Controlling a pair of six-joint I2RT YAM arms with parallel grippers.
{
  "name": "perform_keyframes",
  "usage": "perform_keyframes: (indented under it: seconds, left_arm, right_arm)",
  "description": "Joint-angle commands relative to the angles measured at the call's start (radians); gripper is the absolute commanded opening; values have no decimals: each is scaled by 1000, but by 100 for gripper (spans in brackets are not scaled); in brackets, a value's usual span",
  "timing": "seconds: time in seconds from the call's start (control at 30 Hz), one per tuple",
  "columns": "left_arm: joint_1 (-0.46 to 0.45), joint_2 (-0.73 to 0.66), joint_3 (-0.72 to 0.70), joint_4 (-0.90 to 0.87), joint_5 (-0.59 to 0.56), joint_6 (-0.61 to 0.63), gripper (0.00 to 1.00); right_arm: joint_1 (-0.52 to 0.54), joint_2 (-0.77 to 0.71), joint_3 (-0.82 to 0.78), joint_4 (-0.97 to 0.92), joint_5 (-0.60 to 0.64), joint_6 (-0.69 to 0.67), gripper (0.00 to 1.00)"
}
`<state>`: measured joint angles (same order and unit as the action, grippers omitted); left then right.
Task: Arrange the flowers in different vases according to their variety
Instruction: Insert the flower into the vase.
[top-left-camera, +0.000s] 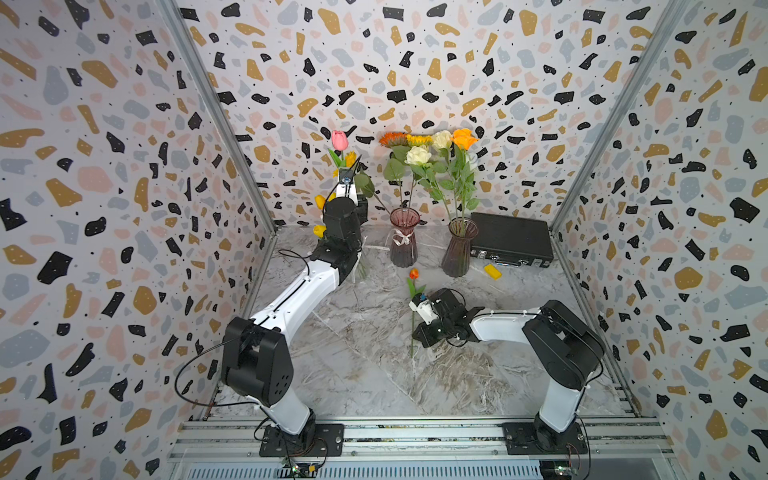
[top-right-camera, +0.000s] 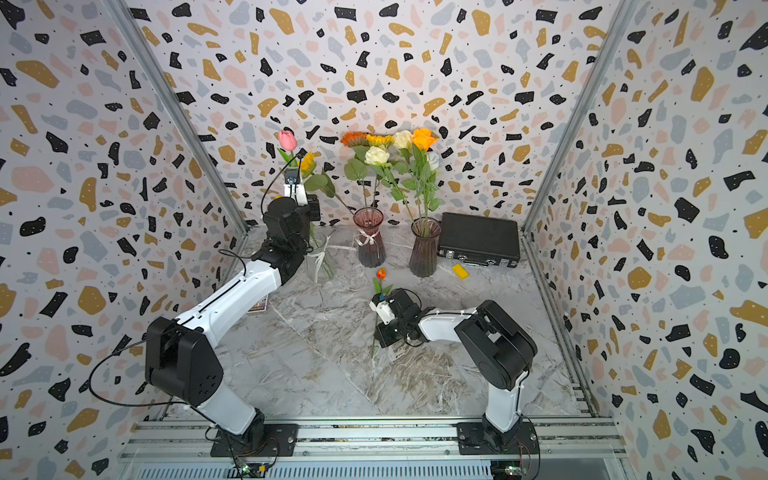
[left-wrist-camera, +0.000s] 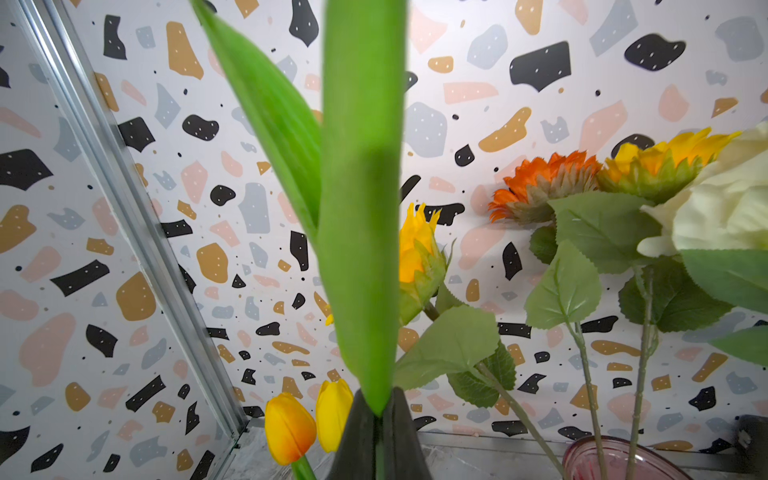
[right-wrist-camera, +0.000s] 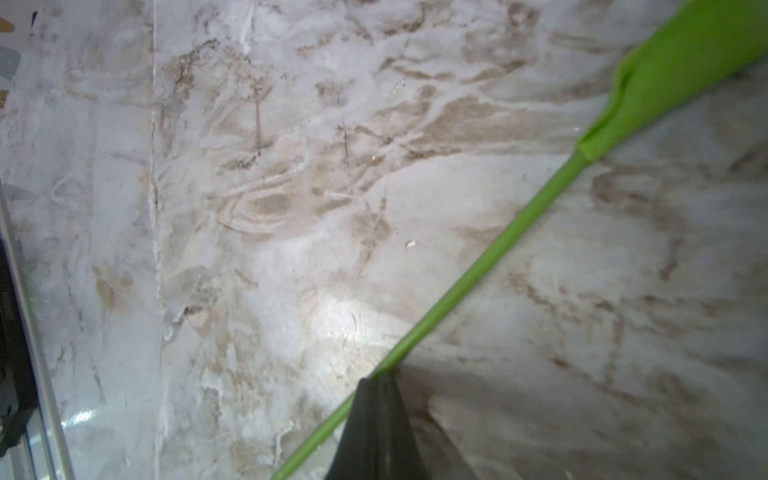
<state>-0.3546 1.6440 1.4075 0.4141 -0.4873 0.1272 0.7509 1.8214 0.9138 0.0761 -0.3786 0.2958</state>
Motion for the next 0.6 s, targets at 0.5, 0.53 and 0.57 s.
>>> perform_keyframes:
  seconds: [0.5, 0.53, 0.57]
  left_arm:
    - [14, 50, -157, 48, 29, -130, 6]
    - [15, 51, -163, 47, 30, -137, 10]
    - [15, 51, -169, 44, 32, -141, 18]
  right_arm:
    - [13, 21, -9, -109, 23, 0, 0]
    - [13, 21, -9, -110, 23, 0, 0]
    - [13, 21, -9, -110, 24, 2, 0]
